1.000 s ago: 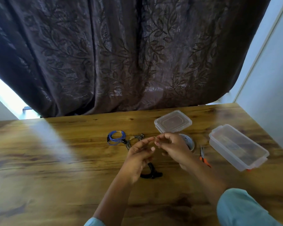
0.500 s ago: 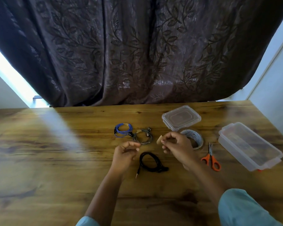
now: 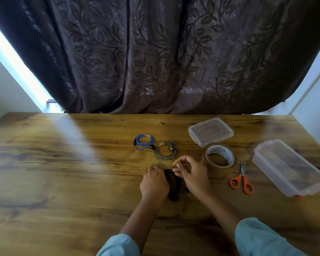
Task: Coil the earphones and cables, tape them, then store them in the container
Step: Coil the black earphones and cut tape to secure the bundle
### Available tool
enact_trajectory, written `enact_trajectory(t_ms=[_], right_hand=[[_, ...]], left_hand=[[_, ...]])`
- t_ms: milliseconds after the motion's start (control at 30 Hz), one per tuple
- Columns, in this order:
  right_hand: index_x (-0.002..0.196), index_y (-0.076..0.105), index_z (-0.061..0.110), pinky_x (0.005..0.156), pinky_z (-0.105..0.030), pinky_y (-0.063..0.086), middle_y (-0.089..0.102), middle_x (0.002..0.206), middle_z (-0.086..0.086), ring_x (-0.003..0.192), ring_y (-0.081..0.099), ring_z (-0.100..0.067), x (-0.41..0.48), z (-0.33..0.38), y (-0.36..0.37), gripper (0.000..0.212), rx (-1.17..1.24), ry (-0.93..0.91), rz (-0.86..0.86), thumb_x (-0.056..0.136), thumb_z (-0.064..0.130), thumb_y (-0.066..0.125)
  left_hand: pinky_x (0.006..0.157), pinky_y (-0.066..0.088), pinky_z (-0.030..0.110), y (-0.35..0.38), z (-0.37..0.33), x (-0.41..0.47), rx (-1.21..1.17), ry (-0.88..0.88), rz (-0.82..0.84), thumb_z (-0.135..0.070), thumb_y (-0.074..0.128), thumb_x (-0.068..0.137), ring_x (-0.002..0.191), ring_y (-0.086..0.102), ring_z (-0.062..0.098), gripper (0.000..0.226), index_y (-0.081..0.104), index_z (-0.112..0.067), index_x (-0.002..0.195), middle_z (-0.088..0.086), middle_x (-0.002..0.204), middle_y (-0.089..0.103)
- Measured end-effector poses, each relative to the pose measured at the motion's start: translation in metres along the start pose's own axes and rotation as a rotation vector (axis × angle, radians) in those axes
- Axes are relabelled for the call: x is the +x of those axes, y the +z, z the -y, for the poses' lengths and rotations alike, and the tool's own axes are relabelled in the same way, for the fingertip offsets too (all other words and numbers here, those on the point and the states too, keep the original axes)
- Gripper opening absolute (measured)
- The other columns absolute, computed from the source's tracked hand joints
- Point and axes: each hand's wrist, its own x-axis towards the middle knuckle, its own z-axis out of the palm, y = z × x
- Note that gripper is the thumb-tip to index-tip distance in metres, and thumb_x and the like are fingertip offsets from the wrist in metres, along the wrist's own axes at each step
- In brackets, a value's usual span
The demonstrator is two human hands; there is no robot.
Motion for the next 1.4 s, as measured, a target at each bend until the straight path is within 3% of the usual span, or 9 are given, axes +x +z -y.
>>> enact_trajectory(t_ms=[133,333,433,633,767,900,1033,1200,1400], right_hand=[[0.092,0.062,0.017,0.072,-0.018,0.057,0.067,0.097,-0.002,0.088,0.069,-0.005,-0.001,0.000,0.000,0.017,-0.018,-0.104,-0.026,0.092,0.002,0.055],[0.096,0.066,0.018,0.076,-0.017,0.055,0.066,0.094,0.006,0.090,0.067,-0.006,-0.001,0.007,0.001,0.016,-0.099,-0.327,-0.103,0.091,0.004,0.058],[0.098,0.070,0.013,0.080,-0.006,0.046,0.064,0.095,0.009,0.090,0.060,0.000,0.000,0.012,-0.001,0.016,-0.286,-0.492,-0.148,0.089,0.004,0.060],[0.097,0.070,0.012,0.083,-0.003,0.040,0.063,0.102,0.004,0.097,0.053,0.012,0.001,0.013,-0.001,0.018,-0.375,-0.625,0.011,0.091,0.002,0.056],[0.100,0.069,0.012,0.081,-0.008,0.044,0.063,0.105,0.004,0.095,0.057,0.004,-0.001,0.010,-0.002,0.018,-0.411,-0.655,0.086,0.093,0.005,0.054],[0.103,0.066,0.012,0.080,-0.013,0.048,0.063,0.109,0.002,0.097,0.059,0.000,-0.003,0.009,-0.003,0.019,-0.444,-0.690,0.096,0.092,0.002,0.055],[0.102,0.066,0.010,0.086,-0.006,0.043,0.064,0.109,-0.001,0.102,0.055,0.000,-0.005,0.012,-0.004,0.021,-0.467,-0.724,0.040,0.088,-0.001,0.056],[0.104,0.067,0.010,0.084,-0.014,0.048,0.065,0.109,-0.003,0.098,0.060,-0.006,-0.004,0.012,-0.002,0.020,-0.492,-0.726,0.036,0.088,0.002,0.057],[0.110,0.067,0.008,0.081,-0.015,0.049,0.065,0.110,-0.002,0.097,0.061,-0.007,-0.007,0.010,-0.002,0.022,-0.543,-0.719,0.057,0.092,0.008,0.054]], left_hand=[[0.084,0.053,0.036,-0.005,0.001,0.001,-0.159,0.067,0.024,-0.016,0.047,0.093,0.101,0.060,0.024,0.023,0.047,-0.010,0.115,0.010,0.111,0.060],[0.080,0.055,0.046,-0.017,0.004,0.004,-0.756,0.062,0.196,-0.005,0.042,0.094,0.079,0.063,0.024,0.014,0.051,-0.011,0.103,0.009,0.086,0.062],[0.061,0.047,0.024,-0.024,-0.001,-0.001,-0.952,0.046,0.303,0.006,0.031,0.095,0.062,0.049,0.012,0.028,0.055,-0.002,0.107,0.006,0.073,0.050],[0.062,0.041,0.028,-0.031,-0.006,-0.007,-1.234,-0.069,0.368,0.001,0.030,0.097,0.058,0.037,0.010,0.024,0.053,-0.003,0.093,0.004,0.070,0.042],[0.056,0.037,0.028,-0.034,-0.003,-0.007,-1.389,-0.134,0.379,0.004,0.028,0.096,0.054,0.036,0.010,0.029,0.054,-0.004,0.086,0.004,0.066,0.044],[0.051,0.037,0.026,-0.037,0.000,-0.010,-1.494,-0.160,0.420,0.002,0.028,0.095,0.050,0.036,0.010,0.027,0.054,-0.004,0.087,0.003,0.062,0.044],[0.052,0.036,0.026,-0.042,0.002,-0.013,-1.515,-0.193,0.430,-0.002,0.029,0.092,0.052,0.034,0.012,0.024,0.053,-0.003,0.091,0.005,0.064,0.044],[0.052,0.033,0.025,-0.046,0.000,-0.015,-1.484,-0.128,0.395,-0.004,0.028,0.096,0.052,0.034,0.011,0.028,0.053,-0.006,0.083,0.005,0.064,0.043],[0.048,0.035,0.021,-0.045,0.000,-0.014,-1.403,-0.033,0.389,-0.016,0.032,0.102,0.048,0.037,0.006,0.025,0.054,-0.008,0.092,0.002,0.065,0.044]])
